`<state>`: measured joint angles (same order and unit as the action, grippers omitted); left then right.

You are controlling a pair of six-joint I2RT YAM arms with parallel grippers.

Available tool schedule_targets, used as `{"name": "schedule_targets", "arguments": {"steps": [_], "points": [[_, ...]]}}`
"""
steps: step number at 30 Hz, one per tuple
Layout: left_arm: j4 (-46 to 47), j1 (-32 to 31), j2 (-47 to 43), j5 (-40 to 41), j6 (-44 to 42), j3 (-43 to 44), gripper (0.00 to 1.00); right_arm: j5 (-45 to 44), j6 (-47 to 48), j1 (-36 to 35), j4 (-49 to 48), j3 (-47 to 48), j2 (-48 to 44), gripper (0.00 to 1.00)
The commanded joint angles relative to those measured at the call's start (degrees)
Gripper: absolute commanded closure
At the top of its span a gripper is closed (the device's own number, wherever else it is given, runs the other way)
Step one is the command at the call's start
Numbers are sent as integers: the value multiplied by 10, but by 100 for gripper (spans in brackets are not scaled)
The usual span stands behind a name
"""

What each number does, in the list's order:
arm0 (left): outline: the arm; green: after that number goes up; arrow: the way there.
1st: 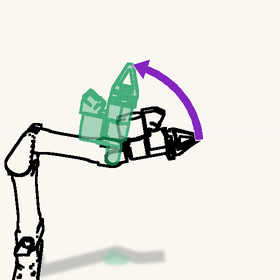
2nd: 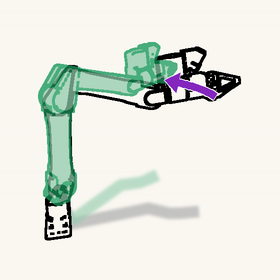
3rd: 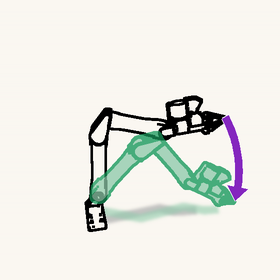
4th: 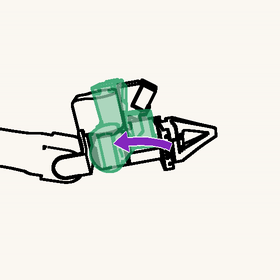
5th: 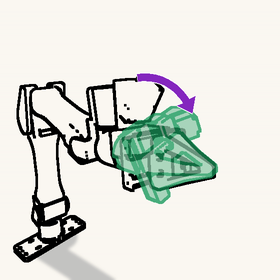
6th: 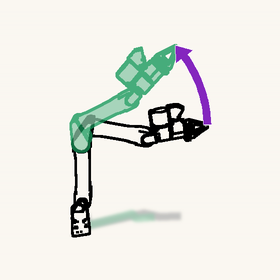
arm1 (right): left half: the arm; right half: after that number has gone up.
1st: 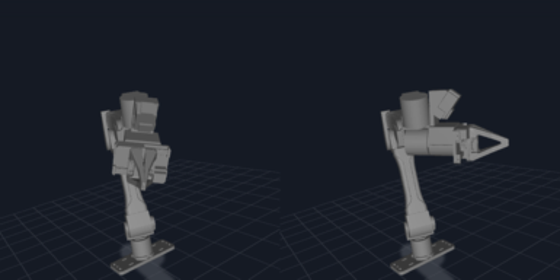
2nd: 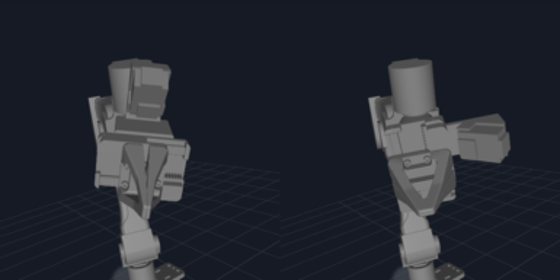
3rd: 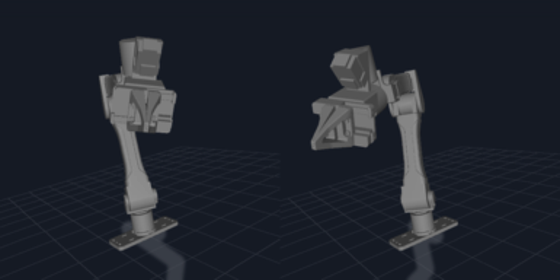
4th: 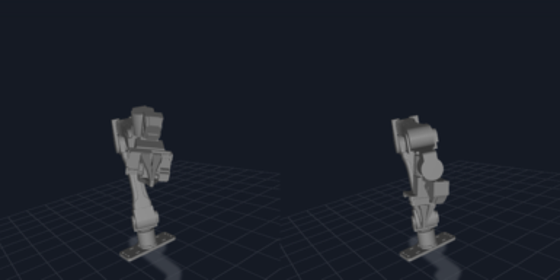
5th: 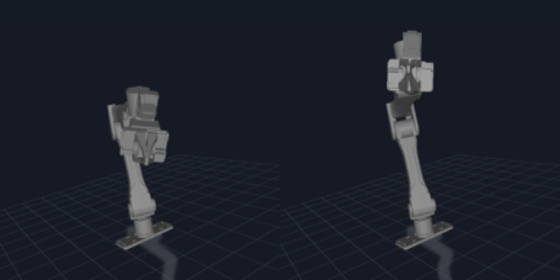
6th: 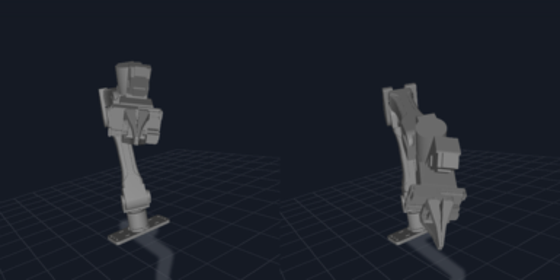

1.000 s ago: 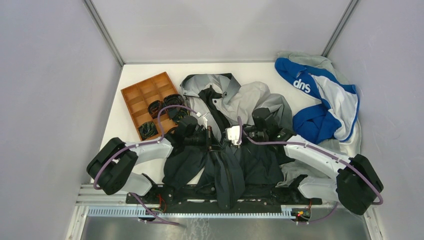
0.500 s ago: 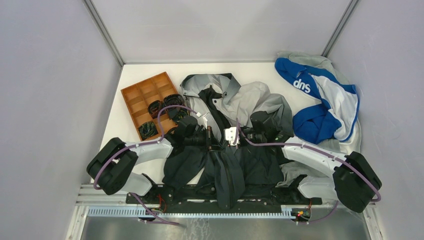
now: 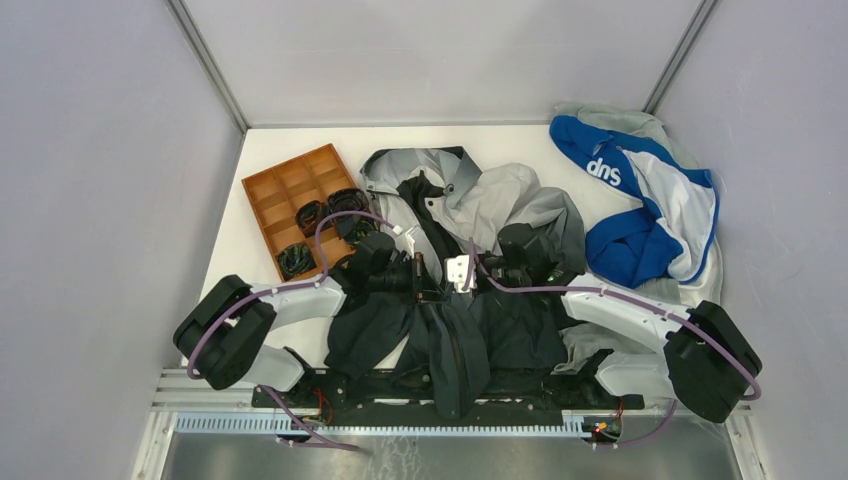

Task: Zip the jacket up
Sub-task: Zip the zipper on the jacket.

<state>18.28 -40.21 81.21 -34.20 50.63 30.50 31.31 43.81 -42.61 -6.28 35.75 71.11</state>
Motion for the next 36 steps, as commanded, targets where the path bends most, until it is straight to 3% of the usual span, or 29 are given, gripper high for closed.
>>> {"name": "schedule_targets", "arguments": {"steps": [1, 15, 17, 20, 24, 31, 36], "points": [[22, -2, -18, -37, 33, -10, 95, -39, 29, -3, 25, 16, 0, 100], [-1, -2, -29, -49, 86, -29, 98, -193, 177, -23, 75, 117, 49, 100], [-1, -3, -31, -55, 89, -29, 98, -190, 184, -26, 85, 134, 59, 100], [8, -2, -34, -62, 100, -31, 96, -115, 209, -35, 151, 159, 60, 100], [30, -1, -31, -63, 114, -31, 95, -63, 255, -83, 206, 132, 32, 100], [75, -2, -27, -75, 138, -46, 93, -109, 249, -104, 176, 128, 41, 100], [85, -1, -31, -85, 145, -59, 92, -167, 252, -52, 155, 196, 91, 100]]}}
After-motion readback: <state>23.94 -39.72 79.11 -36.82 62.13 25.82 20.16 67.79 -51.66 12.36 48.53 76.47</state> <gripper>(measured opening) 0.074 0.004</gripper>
